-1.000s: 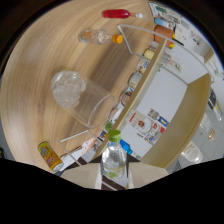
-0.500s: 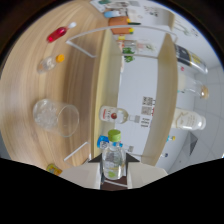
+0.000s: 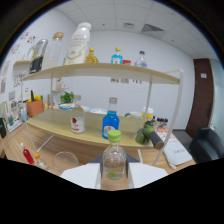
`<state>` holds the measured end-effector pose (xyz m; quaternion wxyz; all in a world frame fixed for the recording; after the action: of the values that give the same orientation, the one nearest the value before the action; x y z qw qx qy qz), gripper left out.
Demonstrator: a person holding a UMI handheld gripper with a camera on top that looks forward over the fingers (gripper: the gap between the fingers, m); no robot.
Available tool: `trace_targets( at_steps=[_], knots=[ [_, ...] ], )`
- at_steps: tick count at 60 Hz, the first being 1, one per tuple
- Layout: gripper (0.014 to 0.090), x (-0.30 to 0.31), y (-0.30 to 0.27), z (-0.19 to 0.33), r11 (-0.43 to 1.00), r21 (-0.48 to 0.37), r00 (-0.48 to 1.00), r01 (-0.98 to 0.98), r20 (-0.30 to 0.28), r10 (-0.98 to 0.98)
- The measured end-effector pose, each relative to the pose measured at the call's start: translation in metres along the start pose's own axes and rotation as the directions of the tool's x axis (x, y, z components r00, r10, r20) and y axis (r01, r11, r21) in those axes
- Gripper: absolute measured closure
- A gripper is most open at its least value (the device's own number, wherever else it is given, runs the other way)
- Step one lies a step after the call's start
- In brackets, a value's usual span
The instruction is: Make me a cup of Vodka Sunrise.
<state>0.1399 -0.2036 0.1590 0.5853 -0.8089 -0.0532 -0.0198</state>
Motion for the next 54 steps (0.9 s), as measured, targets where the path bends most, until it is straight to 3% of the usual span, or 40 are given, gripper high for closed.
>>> trace_targets(
  at_steps=[15,30,49,51,54],
  knots=[
    [0.0695,0.009,0.085,0.048,0.979,-0.151,0.990,-0.140,-0.006,0.141],
    [0.0692,0.003,0.127,0.055,0.957,-0.254,0.990,-0.138,0.003,0.143],
    [0.0677,0.000,0.138,0.039,0.949,-0.297,0.994,-0.108,-0.017,0.108],
    [0.0670,0.000,0.141,0.037,0.945,-0.311,0.994,-0.105,-0.016,0.105],
    [0.0545,0.001,0.143,0.031,0.937,-0.332,0.994,-0.111,-0.026,0.109]
  ],
)
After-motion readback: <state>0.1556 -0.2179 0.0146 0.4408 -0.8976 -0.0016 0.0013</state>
